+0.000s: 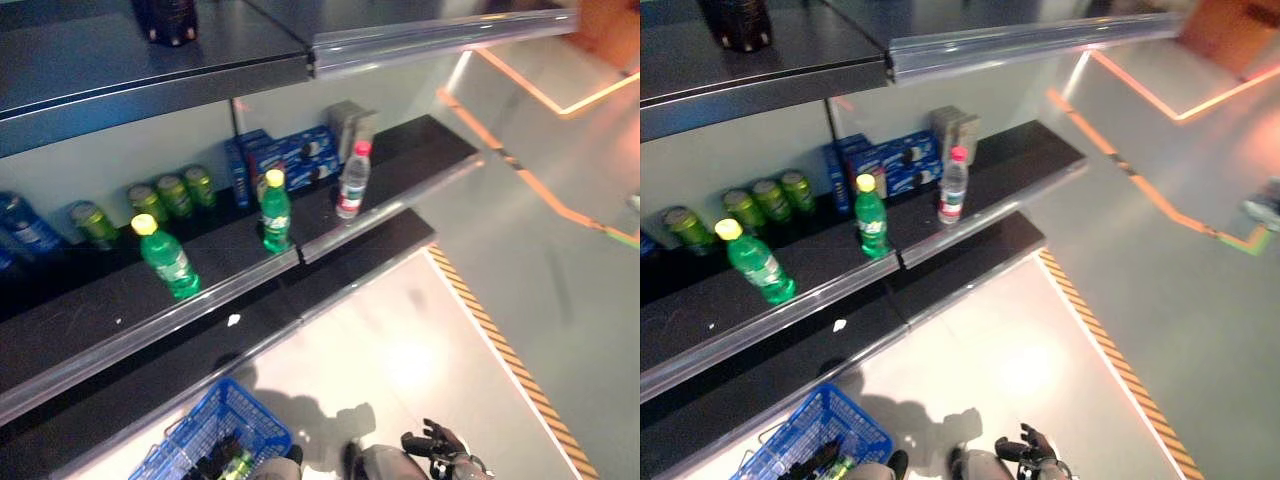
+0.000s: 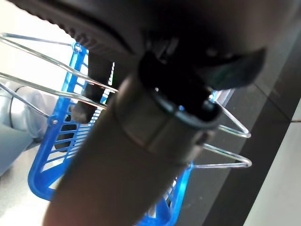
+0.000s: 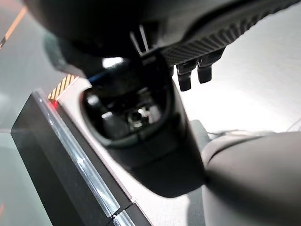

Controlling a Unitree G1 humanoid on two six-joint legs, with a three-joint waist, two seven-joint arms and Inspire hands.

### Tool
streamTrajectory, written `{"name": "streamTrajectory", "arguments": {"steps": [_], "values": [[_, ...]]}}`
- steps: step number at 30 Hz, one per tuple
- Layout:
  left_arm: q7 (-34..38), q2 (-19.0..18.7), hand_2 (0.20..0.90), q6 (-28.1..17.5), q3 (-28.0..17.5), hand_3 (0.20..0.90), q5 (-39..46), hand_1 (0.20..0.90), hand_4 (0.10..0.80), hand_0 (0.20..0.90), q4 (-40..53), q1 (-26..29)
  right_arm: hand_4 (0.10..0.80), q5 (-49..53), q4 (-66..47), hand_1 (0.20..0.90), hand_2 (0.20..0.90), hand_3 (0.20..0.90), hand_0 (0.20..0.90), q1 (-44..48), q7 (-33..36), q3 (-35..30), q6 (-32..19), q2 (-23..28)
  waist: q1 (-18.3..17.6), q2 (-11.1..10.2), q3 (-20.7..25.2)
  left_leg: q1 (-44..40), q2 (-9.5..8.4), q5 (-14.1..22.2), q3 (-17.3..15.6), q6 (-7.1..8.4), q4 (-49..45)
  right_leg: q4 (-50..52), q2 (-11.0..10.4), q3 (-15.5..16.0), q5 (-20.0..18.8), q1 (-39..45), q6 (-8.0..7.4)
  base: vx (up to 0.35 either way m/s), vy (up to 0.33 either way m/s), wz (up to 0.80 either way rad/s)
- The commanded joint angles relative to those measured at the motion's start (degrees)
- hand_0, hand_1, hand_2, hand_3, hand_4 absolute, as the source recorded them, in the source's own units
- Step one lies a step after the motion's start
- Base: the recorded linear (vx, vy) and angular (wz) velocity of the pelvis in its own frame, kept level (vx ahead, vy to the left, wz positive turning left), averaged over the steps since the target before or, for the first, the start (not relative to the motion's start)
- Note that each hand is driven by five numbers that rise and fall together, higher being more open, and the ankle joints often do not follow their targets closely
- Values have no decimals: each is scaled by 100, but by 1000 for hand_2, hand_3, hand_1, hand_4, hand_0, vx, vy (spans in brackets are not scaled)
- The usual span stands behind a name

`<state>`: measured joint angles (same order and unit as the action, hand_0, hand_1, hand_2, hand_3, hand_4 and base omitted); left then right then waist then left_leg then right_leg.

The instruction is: Pick up the drink and place into the basket.

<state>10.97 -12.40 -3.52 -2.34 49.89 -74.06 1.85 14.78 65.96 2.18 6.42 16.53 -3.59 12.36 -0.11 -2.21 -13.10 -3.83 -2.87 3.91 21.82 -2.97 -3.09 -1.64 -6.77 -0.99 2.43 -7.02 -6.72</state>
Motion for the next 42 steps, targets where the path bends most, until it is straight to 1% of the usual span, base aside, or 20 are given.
{"name": "streamTrajectory", "arguments": {"steps": [1,3,4,5,6,7,9,10,11,14,16,17,19,24,26,31,32,35,38,42], "values": [[-204,-165,300,-474,82,200,-381,300,100,300,680,-475,800,-236,307,900,900,900,900,-91,-96,163,298,-99,248,-210,131,-695,730,733,-1050,509,-16,493,-705,-182,-1527,-457,-469,285,-542,101],[-133,-97,300,-547,-18,200,-475,300,100,300,685,-558,800,-198,197,900,900,900,900,-42,-71,255,481,-41,367,-260,182,-582,1083,405,-1100,714,-71,762,-595,64,-1156,-272,-425,160,-477,131],[-107,-68,300,-637,-44,200,-368,300,100,300,673,-615,800,-91,85,900,900,900,900,-53,-114,328,593,6,416,-279,188,-437,1319,120,-1157,810,-94,872,-502,187,-976,-244,-312,5,-508,191],[-185,-70,300,-653,-98,200,-385,300,100,300,626,-599,800,-50,6,900,900,900,900,-69,-157,361,455,55,489,-315,170,-147,1583,-427,-1354,912,-50,849,-374,469,-835,-164,-141,-35,-429,164],[-183,-73,300,-634,-89,200,-385,300,100,300,613,-579,800,-42,-9,900,900,900,900,-67,-155,375,418,66,507,-319,157,-54,1631,-584,-1415,934,-45,823,-351,558,-813,-121,-108,-48,-422,121],[-183,-50,300,-600,-24,200,-493,300,100,300,579,-491,800,22,-25,900,900,900,900,-96,-114,345,362,91,527,-333,129,282,1747,-979,-1901,960,-49,675,-308,907,-790,53,-62,-41,-365,85],[-315,-22,300,-581,190,200,-766,300,100,300,532,-356,800,253,-10,900,900,900,900,-283,-69,121,193,178,484,-350,84,904,1798,-1141,-2876,979,-409,445,-347,1567,-696,342,12,-88,-422,137],[-337,-34,300,-571,284,200,-766,300,100,300,529,-331,800,343,22,900,900,900,900,-308,-80,54,130,244,471,-336,52,983,1756,-1050,-3095,985,-628,401,-378,1801,-668,416,47,-118,-315,184],[-372,-30,300,-540,328,200,-711,300,100,300,494,-315,800,239,75,900,900,900,900,-277,-101,1,73,328,476,-333,37,981,1569,-848,-3207,941,-774,371,-423,1997,-657,454,83,-98,-167,152],[-478,-4,300,-566,341,200,-650,300,100,300,374,-371,800,211,133,900,900,900,900,-169,-77,-22,121,435,467,-284,81,814,1333,-664,-3260,896,-744,381,-389,2123,-612,473,151,-37,-64,78],[-522,9,300,-615,300,200,-845,300,100,300,275,-440,800,296,186,900,900,900,900,-161,-103,-128,158,456,400,-219,184,575,1311,-673,-3536,875,-423,420,-255,2221,-519,523,219,59,-32,63],[-474,19,300,-599,304,200,-898,300,100,300,284,-475,800,261,180,900,900,900,900,-182,-124,-195,147,434,375,-148,245,525,1407,-921,-3708,960,-254,443,-135,2259,-431,619,266,96,2,75],[-508,26,300,-600,277,200,-901,300,100,300,304,-492,800,183,112,900,900,900,900,-185,-154,-162,80,428,383,-139,267,519,1421,-978,-3676,1008,-250,424,-97,2253,-375,705,293,50,47,71],[-573,115,300,-567,231,200,-999,300,100,300,380,-648,800,54,-583,900,900,900,900,-196,-173,114,112,517,394,-165,373,308,1130,-713,-3117,968,-154,450,-128,2044,-363,736,277,3,119,13],[-586,132,300,-579,211,200,-980,300,100,300,439,-753,800,23,-1247,900,900,900,900,-257,-138,245,181,599,339,-174,357,242,1043,-587,-2879,926,-171,477,-127,1805,-355,742,255,-10,169,-16],[-506,-89,300,-347,290,200,-1087,300,100,300,808,-666,800,-227,-3034,900,900,900,900,-611,-91,360,198,825,-39,-114,218,107,966,-339,-3176,764,10,742,-191,1546,-411,522,95,-100,135,-31],[-477,-173,300,-301,316,200,-1120,300,100,300,937,-670,800,-323,-3434,900,900,900,900,-691,-135,416,168,913,-114,-102,165,33,919,-303,-3162,719,63,913,-217,1440,-453,407,23,-117,57,-26],[-315,-503,300,-92,370,200,-1120,300,100,300,1150,-632,800,-416,-4415,900,900,900,900,-858,-229,494,84,1186,-382,-95,91,-111,846,-196,-2858,593,146,1300,-269,642,-538,161,-153,-61,-69,-7],[-288,-609,300,-55,296,200,-1046,300,100,300,1272,-670,800,-244,-4935,900,900,900,900,-808,-505,478,-181,1414,-354,-134,161,-127,932,-167,-2918,682,152,635,-630,663,-771,321,-312,-30,-231,25],[-168,-411,300,-292,290,200,-675,300,100,300,1351,-900,800,-238,-6204,900,900,900,900,-478,-759,476,-36,1889,-318,-126,234,-112,1183,-234,-3108,839,144,268,-533,792,-837,380,-239,-62,-184,-25]]}}
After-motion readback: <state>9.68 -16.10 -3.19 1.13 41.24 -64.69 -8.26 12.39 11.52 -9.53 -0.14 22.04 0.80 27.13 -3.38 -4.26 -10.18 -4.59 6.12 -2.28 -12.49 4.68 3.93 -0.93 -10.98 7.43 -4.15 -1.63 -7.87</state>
